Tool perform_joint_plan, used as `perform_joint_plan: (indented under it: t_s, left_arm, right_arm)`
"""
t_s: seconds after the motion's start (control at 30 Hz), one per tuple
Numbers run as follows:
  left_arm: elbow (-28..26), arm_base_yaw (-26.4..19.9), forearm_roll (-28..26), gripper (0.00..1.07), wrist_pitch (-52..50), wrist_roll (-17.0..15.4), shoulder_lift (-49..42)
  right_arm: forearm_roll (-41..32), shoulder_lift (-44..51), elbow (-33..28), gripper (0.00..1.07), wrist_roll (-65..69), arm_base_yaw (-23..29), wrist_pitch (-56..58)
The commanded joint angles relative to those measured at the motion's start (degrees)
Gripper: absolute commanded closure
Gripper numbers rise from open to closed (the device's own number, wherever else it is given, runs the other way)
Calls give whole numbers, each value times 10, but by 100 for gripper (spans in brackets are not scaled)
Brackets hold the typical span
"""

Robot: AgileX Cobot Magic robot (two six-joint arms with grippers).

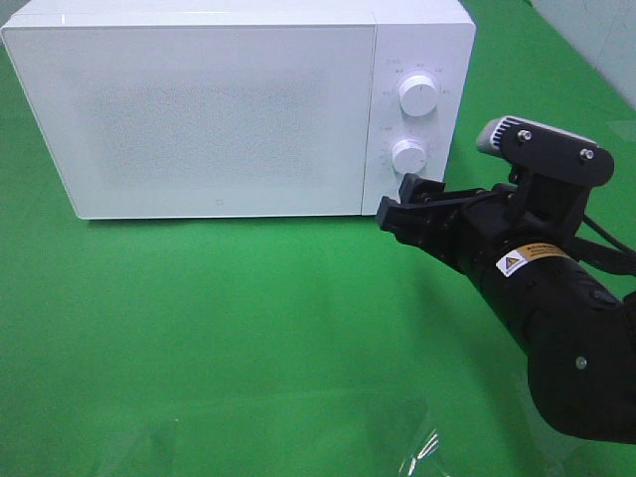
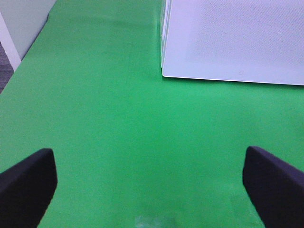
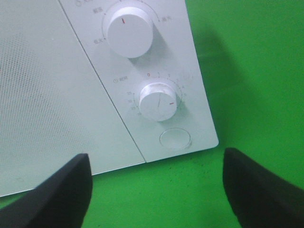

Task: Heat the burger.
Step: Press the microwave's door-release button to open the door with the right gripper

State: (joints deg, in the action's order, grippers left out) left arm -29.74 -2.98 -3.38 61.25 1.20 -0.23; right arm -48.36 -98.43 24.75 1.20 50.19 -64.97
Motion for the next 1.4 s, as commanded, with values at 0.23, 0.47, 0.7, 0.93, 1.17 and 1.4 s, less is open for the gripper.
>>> perform_joint_plan:
  t_s: [0.23,0.47,0.7,0.93,1.17,1.4]
  left_arm:
    - [2,-1,1,8,0,-3,-10]
    - [2,-1,1,8,0,-3,-10]
    - [2,-1,1,8,0,-3,-10]
    - [2,-1,1,8,0,-3,-10]
    - [2,-1,1,8,0,-3,-10]
    - [2,-1,1,8,0,-3,-10]
  right_arm:
    - [8,0,3,48,305,1,43]
    - [60,0,3,64,502,1,45]
    - [100,0,3,85,666,1,45]
    - [97,0,3,99,709,1,65]
    - [92,0,3,107,719,1,92]
    - [83,0,3,107,722,-1,92]
